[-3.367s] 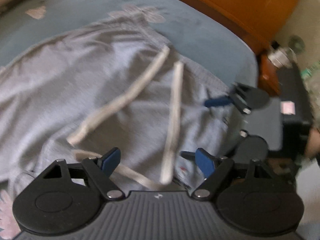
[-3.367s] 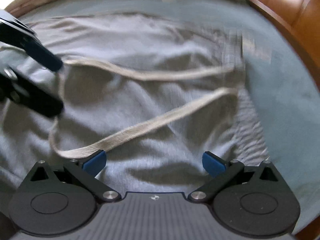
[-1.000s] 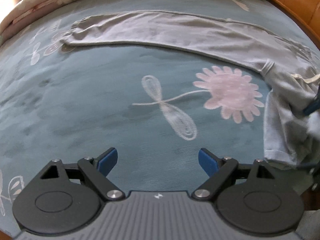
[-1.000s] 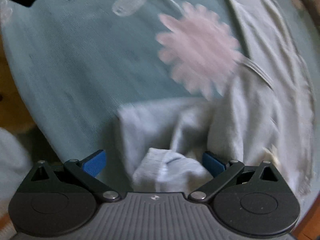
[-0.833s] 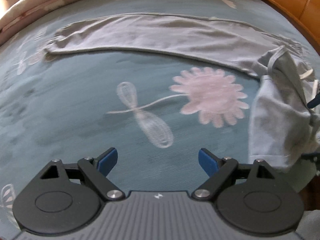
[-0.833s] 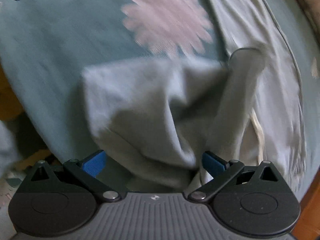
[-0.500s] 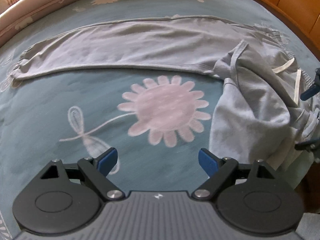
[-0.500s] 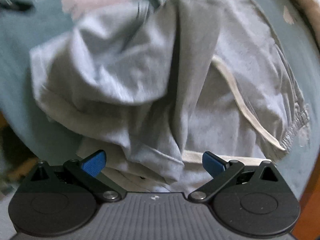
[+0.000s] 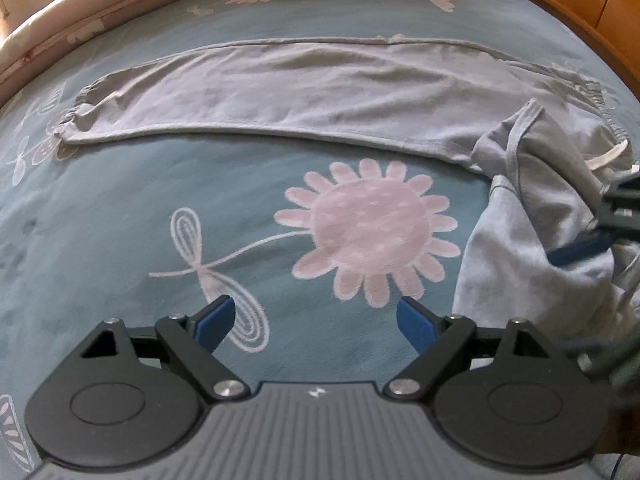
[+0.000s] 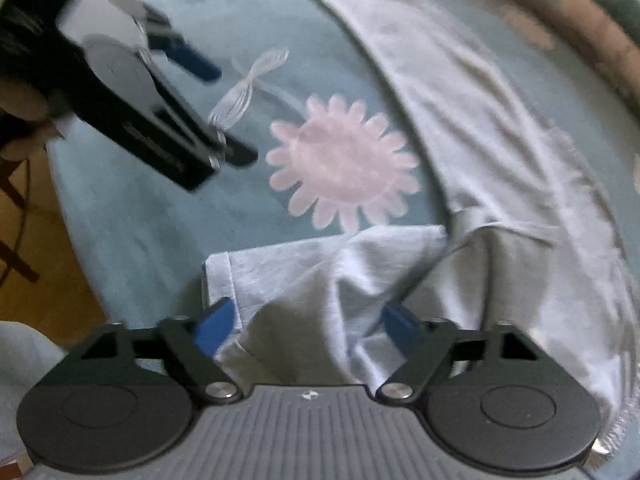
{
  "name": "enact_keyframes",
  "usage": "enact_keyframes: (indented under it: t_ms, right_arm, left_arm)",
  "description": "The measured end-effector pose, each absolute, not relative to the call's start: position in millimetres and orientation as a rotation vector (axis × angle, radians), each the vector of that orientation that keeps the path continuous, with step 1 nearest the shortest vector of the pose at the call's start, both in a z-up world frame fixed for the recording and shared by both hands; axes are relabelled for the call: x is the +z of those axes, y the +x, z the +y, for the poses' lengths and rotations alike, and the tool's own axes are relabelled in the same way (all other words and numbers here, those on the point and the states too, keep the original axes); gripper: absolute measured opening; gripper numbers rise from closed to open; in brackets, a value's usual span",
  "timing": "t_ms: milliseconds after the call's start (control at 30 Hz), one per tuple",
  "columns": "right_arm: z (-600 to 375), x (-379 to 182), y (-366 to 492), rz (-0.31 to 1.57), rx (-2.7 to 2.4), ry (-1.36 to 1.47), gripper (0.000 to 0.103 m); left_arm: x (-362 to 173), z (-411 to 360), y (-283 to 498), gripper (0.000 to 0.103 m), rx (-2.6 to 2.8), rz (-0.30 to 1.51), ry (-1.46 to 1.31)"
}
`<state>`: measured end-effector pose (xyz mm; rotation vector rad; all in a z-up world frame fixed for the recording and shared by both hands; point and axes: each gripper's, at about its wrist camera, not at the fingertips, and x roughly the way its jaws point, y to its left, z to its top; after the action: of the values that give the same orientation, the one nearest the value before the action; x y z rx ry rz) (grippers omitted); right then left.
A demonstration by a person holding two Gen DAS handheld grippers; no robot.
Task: Fold clothes
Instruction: 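Grasp the bunched grey sweatpants fabric with the right gripper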
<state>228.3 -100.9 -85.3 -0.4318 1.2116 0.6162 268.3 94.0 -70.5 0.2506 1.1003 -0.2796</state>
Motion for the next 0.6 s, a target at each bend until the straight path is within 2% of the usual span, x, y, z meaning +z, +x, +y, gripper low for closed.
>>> enact_keyframes:
  t_ms: [100, 133, 167, 267, 600]
  right_arm:
    - [-103.8, -95.4, 231.9, 1.258, 0.589, -0.437, 0.046]
    - [-107.6, -95.3, 228.2, 1.258, 0.582, -0.435, 0.028]
    - [-113.2, -94.4, 225.1, 1.254, 0.573, -0.427, 0.018]
    - [-128.6, -90.3, 222.2, 1.269, 0.554, -0.399, 0.012]
    - [-191.0, -89.2, 214.3, 1.316, 0.377, -0.422, 0.011]
  left_arm:
    - [-73.0, 96.0, 263.5, 0.087, -0.278, 1.109, 0.252]
    - [-74.0, 96.1, 262.1, 0.088, -0.279, 1.113, 0.249]
    - [-75.0, 95.6, 260.6, 0.088, -0.282, 1.118, 0.246]
    - [-77.1, 91.9, 255.9, 0.087, -0.294, 1.127, 0.237]
    - [-71.1, 64.7, 241.6, 0.087, -0.465, 1.118, 0.255]
